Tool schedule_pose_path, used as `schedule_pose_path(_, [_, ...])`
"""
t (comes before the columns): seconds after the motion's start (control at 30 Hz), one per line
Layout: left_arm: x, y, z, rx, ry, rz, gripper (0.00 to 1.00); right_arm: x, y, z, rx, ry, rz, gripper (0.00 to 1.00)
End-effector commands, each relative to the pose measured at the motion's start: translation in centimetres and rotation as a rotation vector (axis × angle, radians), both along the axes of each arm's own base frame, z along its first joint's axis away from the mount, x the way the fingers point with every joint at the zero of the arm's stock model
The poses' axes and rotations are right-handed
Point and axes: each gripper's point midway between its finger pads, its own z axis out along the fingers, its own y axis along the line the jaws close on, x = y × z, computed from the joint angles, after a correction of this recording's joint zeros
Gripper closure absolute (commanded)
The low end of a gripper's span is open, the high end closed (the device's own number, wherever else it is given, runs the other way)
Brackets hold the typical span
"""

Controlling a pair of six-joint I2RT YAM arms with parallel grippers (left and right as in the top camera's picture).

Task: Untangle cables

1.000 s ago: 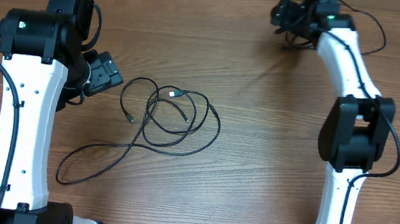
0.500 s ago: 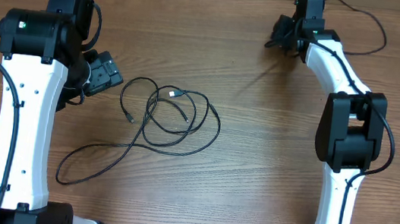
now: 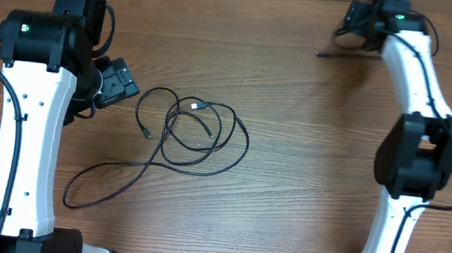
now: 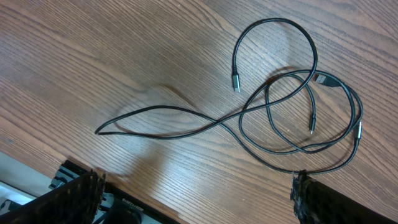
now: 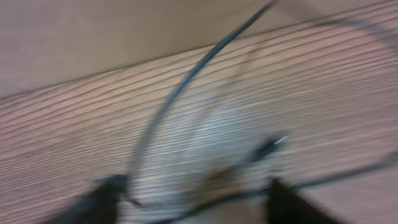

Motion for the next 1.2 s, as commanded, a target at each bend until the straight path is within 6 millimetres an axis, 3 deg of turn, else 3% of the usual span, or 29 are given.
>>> schedule_pose_path(0.0, [0.0, 0.0, -0.3, -0.001, 0.009, -0.006, 0.00, -0.9, -0.1, 1.8, -0.033, 0.010, 0.045, 0.00])
schedule_pose_path(0.13, [0.0, 0.0, -0.3, -0.001, 0.009, -0.006, 0.00, -1.8, 1.8, -0.1, 0.054, 0.062, 0.115, 0.00])
schedule_pose_path(0.37, [0.0, 0.0, -0.3, -0.001, 0.009, -0.006, 0.00, -3.1, 1.1, -1.1, 0.062, 0.124, 0.102, 0.00])
schedule_pose_path(0.5, [0.0, 0.0, -0.3, -0.001, 0.009, -0.005, 0.01, -4.8, 0.0, 0.7, 0.117, 0.162, 0.032, 0.00])
schedule_pose_path(0.63, [0.0, 0.0, -0.3, -0.001, 0.009, -0.006, 0.01, -7.1, 0.7, 4.6, 0.238, 0.169, 0.030, 0.00])
schedule_pose_path(0.8, [0.0, 0.0, -0.3, -0.001, 0.009, -0.006, 0.01, -13.4, 5.2, 10.4, 0.474, 0.246, 0.181, 0.00])
schedule_pose_path(0.93, [0.0, 0.0, -0.3, -0.001, 0.009, -0.006, 0.00, -18.9, 9.2, 13.5, 0.596, 0.333, 0.349, 0.00])
schedule_pose_path(1.17, [0.0, 0.0, -0.3, -0.001, 0.009, -0.005, 0.01, -23.2, 14.9, 12.7, 0.546, 0.465, 0.566, 0.00])
